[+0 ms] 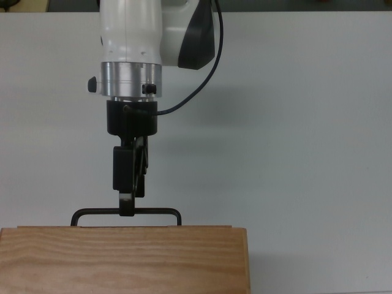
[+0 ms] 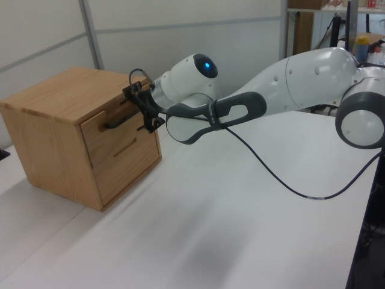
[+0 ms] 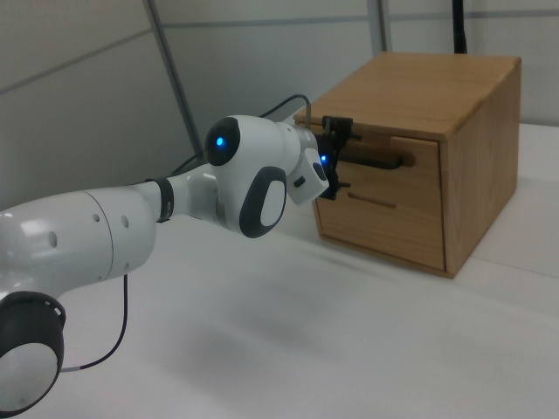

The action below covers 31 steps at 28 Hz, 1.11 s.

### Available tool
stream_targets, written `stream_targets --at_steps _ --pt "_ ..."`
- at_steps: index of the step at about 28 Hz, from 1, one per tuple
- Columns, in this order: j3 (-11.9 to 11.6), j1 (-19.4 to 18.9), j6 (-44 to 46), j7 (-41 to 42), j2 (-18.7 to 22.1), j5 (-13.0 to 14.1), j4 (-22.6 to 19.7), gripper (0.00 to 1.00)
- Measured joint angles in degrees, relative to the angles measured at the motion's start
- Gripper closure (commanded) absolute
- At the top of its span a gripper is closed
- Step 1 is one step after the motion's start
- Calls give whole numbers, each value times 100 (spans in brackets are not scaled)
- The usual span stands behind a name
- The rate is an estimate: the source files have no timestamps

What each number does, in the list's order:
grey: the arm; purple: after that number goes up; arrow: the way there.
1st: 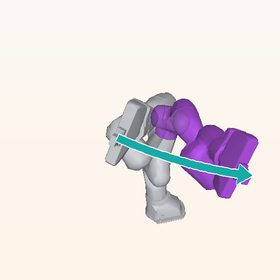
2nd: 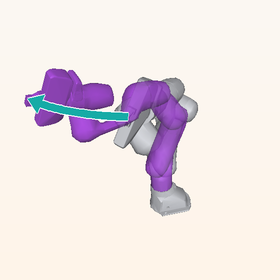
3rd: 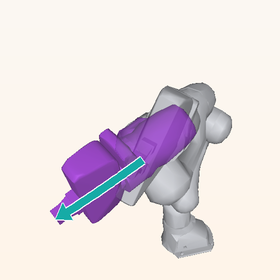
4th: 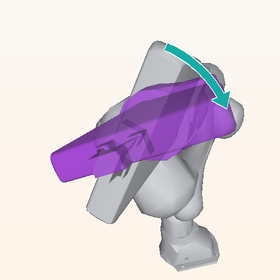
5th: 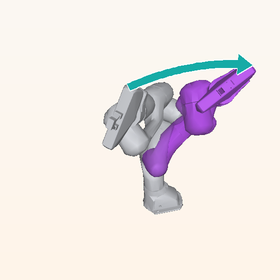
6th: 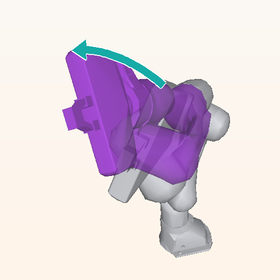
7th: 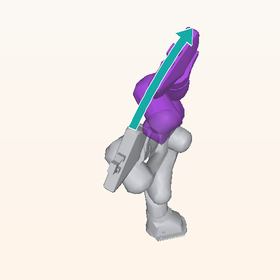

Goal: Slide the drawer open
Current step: 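Lower the gripper onto the black bar handle and close on it, then pull the gripped handle outward, sliding the upper drawer out of the cabinet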

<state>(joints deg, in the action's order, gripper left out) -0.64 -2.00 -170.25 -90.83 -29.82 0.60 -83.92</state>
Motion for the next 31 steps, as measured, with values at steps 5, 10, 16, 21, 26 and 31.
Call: stream_targets --at_steps 5,10,16,21,26,31 --pt "-122 -133 -84 -4 -23 0 19 55" --pt "-155 -138 -282 -5 -48 0 27 81" --pt "-181 -136 -291 -5 -63 0 45 100" --pt "-184 -136 -291 -4 -107 -1 26 100" --pt "-184 -138 -291 28 -108 -2 28 100" --pt "-184 -138 -291 28 -107 -2 28 100"
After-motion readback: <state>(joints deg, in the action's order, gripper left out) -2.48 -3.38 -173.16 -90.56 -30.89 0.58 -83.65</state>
